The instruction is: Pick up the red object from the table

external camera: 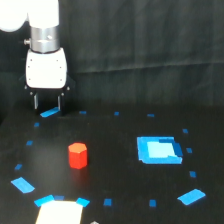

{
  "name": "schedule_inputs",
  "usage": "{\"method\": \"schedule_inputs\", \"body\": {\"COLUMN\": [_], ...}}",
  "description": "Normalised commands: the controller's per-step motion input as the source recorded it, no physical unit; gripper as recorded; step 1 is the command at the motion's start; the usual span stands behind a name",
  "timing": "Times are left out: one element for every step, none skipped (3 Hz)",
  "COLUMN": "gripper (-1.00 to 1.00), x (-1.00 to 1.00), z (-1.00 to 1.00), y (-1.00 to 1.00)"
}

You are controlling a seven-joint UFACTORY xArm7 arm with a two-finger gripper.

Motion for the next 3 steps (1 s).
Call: {"method": "schedule_inputs", "body": {"gripper": [1.00, 0.87, 0.88], "x": [0.17, 0.41, 0.54], "z": [-0.36, -0.43, -0.13], "y": [-0.51, -1.00, -1.00]}}
